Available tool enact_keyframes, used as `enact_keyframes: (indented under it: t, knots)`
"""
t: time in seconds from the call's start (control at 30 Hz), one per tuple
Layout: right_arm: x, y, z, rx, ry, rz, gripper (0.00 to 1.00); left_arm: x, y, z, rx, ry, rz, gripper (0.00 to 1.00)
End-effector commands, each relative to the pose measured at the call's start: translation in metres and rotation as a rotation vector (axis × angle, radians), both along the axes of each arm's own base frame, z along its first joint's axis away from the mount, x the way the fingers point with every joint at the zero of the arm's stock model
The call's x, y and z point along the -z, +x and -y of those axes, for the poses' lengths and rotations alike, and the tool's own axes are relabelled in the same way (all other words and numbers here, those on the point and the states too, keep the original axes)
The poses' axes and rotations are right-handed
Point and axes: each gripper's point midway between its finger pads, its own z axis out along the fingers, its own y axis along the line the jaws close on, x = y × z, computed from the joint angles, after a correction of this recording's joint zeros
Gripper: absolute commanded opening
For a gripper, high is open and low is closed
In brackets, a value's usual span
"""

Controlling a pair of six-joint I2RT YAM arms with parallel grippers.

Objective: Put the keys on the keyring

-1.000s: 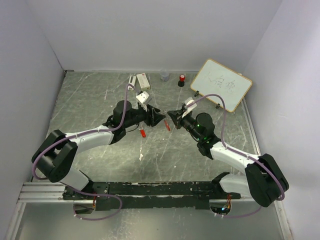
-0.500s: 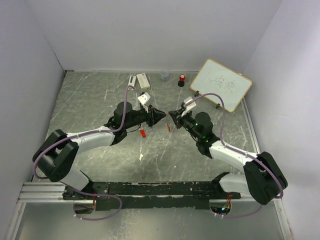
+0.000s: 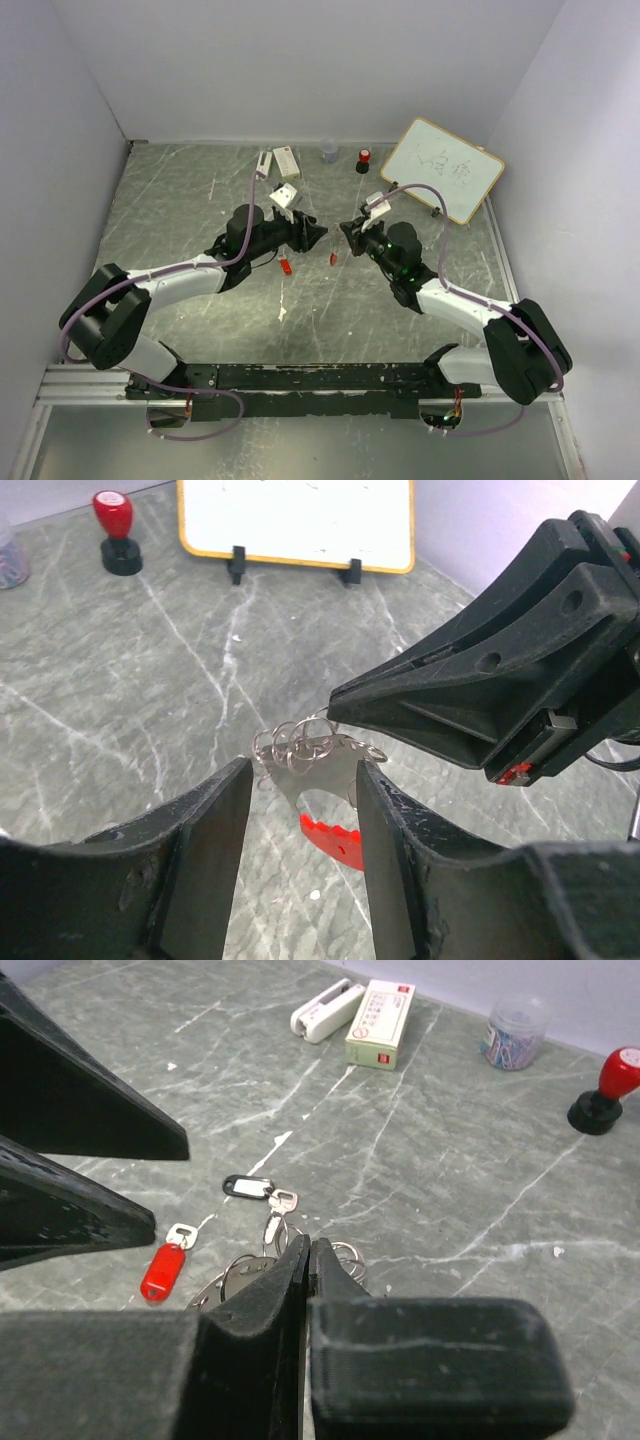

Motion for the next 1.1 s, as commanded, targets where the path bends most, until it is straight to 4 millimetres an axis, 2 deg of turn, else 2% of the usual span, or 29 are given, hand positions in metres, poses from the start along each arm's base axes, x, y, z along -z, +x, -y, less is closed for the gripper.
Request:
enact_keyframes:
  t: [0.0, 0.13, 0.33, 0.47, 0.63, 0.73, 0.93, 1.07]
  knots:
    - [-0.005, 0.009, 0.000, 0.032, -0.001, -0.020, 0.00, -0.009, 0.005, -0.017, -0.101, 0.011, 0.023, 0.58]
    - [0.011, 0.007, 0.008, 0.082, -0.029, -0.129, 0.00, -0.011, 0.007, -0.024, -0.139, 0.023, 0.024, 0.58]
    - [0.030, -0.022, 0.005, 0.026, -0.001, -0.230, 0.00, -0.013, 0.009, -0.030, -0.169, 0.024, 0.033, 0.58]
    - [0.041, -0.034, 0.002, 0.003, -0.027, -0.260, 0.00, -0.011, 0.009, -0.032, -0.177, 0.029, 0.024, 0.58]
    - [0.051, -0.042, -0.013, -0.064, -0.046, -0.277, 0.00, -0.011, 0.007, -0.034, -0.180, 0.027, 0.021, 0.58]
    - [0.065, -0.043, -0.026, -0.098, -0.061, -0.310, 0.00, -0.010, 0.007, -0.037, -0.192, 0.036, 0.014, 0.58]
    - [0.081, -0.045, -0.057, -0.176, -0.084, -0.353, 0.00, -0.013, 0.011, -0.056, -0.282, 0.058, 0.016, 0.60]
    - [0.092, -0.053, -0.066, -0.196, -0.105, -0.384, 0.00, -0.019, 0.013, -0.067, -0.333, 0.063, 0.027, 0.61]
